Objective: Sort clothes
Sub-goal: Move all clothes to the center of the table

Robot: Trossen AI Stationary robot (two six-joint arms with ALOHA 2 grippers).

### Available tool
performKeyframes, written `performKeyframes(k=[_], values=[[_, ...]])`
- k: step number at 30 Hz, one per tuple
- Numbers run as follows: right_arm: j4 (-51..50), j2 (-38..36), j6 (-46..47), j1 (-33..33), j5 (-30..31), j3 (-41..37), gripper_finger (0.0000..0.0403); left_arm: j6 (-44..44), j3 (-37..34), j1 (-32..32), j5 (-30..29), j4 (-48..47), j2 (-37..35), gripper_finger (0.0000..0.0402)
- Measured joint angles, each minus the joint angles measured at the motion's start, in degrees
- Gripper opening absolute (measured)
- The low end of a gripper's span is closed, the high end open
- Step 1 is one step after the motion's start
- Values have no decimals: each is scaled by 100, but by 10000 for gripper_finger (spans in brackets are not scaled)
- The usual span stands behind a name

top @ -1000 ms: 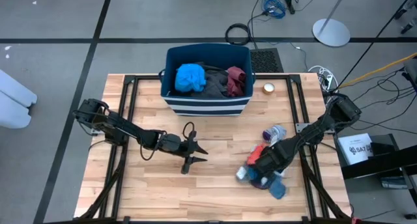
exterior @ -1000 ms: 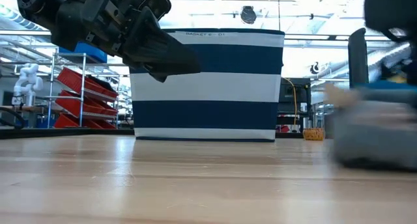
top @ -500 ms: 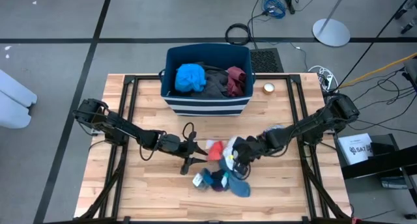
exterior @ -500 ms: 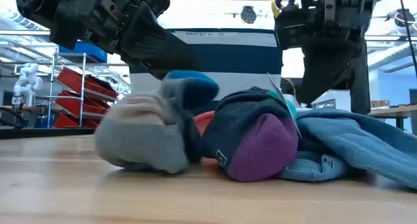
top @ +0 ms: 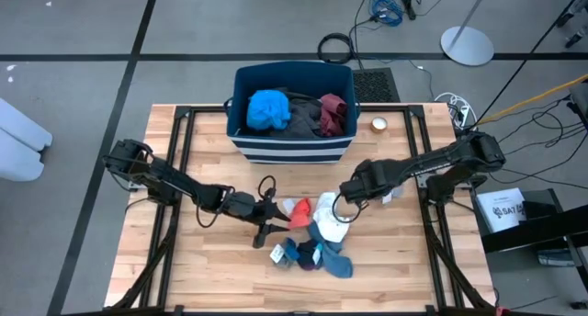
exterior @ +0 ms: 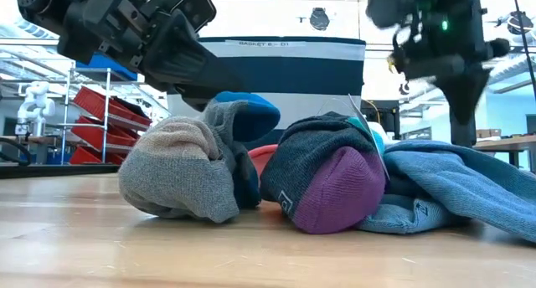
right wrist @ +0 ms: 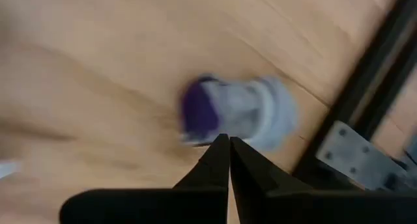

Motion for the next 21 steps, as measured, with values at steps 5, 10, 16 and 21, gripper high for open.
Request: performKeyframes(k=[5, 10, 16, 21], values=[[145, 3, -72, -548, -4, -715, 0, -7, 0, -29, -5, -112, 0, 145], [428, 3, -166, -1149, -25, -1460, 0, -9, 0, -29, -9, -123, 0, 145], [1786, 3, -497, -1356, -387, -2113, 0, -9, 0, -29, -40, -122, 0, 145], [2382, -20, -261, -1116, -381, -2175, 0, -49, 0, -29, -49, -115, 0, 145]])
